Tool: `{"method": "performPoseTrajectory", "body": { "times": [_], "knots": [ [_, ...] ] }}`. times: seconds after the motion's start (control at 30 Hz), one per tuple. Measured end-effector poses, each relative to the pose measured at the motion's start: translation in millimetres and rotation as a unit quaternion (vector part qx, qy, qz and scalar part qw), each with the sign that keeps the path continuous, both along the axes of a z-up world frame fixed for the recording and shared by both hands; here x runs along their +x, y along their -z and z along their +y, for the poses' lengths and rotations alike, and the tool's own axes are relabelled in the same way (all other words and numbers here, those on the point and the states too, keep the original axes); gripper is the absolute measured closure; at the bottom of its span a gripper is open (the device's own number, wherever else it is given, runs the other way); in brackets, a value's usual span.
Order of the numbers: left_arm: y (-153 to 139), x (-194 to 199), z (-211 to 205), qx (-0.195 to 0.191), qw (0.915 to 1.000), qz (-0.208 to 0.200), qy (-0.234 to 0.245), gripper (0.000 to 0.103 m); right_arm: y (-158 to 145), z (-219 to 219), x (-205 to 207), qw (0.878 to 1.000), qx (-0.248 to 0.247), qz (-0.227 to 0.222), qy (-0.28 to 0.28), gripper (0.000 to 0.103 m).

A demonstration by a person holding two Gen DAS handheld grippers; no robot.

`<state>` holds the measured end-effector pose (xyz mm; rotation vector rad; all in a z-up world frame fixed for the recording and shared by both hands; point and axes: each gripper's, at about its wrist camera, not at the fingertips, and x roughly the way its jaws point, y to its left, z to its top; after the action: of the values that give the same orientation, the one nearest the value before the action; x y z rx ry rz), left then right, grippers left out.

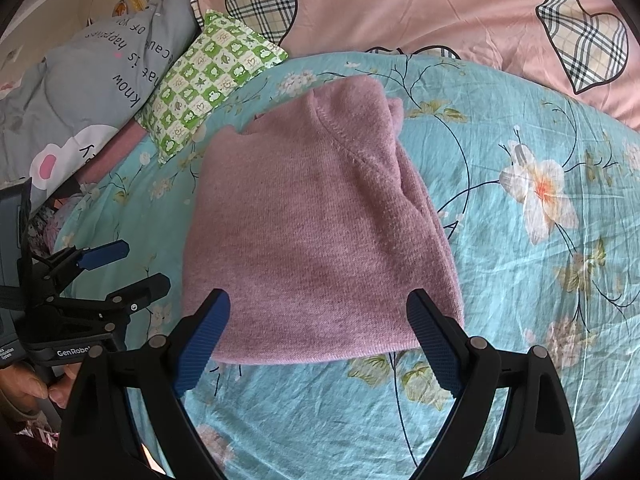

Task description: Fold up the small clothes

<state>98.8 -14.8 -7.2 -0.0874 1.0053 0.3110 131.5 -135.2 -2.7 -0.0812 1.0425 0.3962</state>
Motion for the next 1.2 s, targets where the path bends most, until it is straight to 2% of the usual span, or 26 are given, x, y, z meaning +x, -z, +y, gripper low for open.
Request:
{"method": "performPoseTrajectory", "body": {
  "times": [1.2],
  "knots": [
    [3, -2, 12, -0.004, 0.9999, 0.008, -0.009, 0.016, 4, -3, -1, 1.000, 0.001, 0.002, 0.009, 0.013]
  ]
}}
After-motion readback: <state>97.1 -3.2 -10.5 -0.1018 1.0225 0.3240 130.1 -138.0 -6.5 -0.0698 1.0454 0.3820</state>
